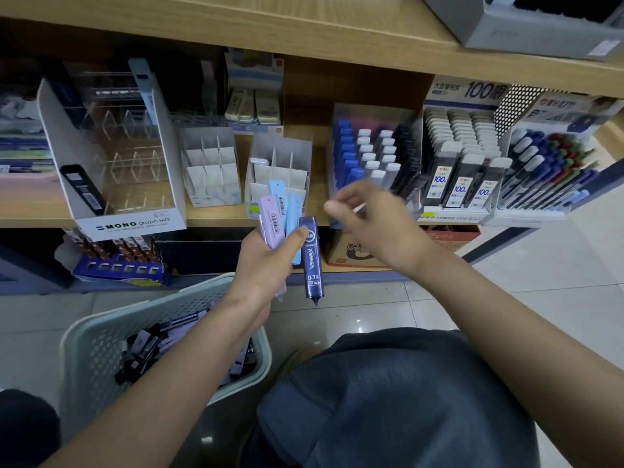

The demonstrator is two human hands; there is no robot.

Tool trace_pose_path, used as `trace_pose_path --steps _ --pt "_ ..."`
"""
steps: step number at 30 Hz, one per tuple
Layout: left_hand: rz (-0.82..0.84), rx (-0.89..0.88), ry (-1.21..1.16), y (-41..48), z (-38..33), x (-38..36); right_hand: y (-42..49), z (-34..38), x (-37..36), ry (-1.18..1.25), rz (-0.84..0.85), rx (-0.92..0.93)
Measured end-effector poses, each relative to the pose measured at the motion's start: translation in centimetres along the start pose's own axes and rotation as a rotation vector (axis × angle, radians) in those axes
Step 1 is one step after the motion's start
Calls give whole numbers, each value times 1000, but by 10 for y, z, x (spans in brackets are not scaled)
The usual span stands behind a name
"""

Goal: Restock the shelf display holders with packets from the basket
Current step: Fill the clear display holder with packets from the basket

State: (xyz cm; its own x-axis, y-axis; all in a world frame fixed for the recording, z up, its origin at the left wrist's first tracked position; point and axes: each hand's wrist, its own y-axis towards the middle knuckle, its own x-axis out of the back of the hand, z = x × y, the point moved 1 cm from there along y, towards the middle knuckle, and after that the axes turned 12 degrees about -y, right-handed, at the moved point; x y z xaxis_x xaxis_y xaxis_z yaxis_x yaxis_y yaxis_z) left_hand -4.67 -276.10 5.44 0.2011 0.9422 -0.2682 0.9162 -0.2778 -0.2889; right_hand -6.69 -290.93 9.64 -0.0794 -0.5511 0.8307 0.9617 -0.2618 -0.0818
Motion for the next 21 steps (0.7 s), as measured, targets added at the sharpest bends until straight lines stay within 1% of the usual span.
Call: trace_pose_path --steps 1,2,3,5,8,9,10,11,14,15,16,18,21 --pt "1 -6 -2 -1 -1 -2 -4 5 -4 81 133 -9" --pt "6 -11 -4 -1 -2 -4 -7 9 -7 154 218 -6" --pt "6 -7 -2 -2 -3 -5 -9 11 -9 204 256 3" --pt "10 10 2 -2 -2 -7 -11 11 -7 241 267 5" --pt "33 21 1 -4 2 -10 -13 4 -1 233 271 -19" --pt "37 17 3 -4 3 -12 -14 0 2 223 247 -30" --pt "38 9 5 -4 4 -13 -14 -5 7 200 183 -36" --pt "37 4 9 -4 5 -15 -13 -12 14 156 81 -31" --pt "22 2 26 -3 10 -16 -12 -32 40 -17 -309 -10" --pt "16 5 31 -4 12 -17 -11 -38 49 -43 -401 -20" --pt "13 9 34 -4 13 -18 -10 -45 55 -55 -458 -35" --pt "14 22 37 -5 14 -19 -6 -57 61 -94 -493 -65" --pt "13 33 39 -6 14 -22 -2 -72 59 -147 -442 -80"
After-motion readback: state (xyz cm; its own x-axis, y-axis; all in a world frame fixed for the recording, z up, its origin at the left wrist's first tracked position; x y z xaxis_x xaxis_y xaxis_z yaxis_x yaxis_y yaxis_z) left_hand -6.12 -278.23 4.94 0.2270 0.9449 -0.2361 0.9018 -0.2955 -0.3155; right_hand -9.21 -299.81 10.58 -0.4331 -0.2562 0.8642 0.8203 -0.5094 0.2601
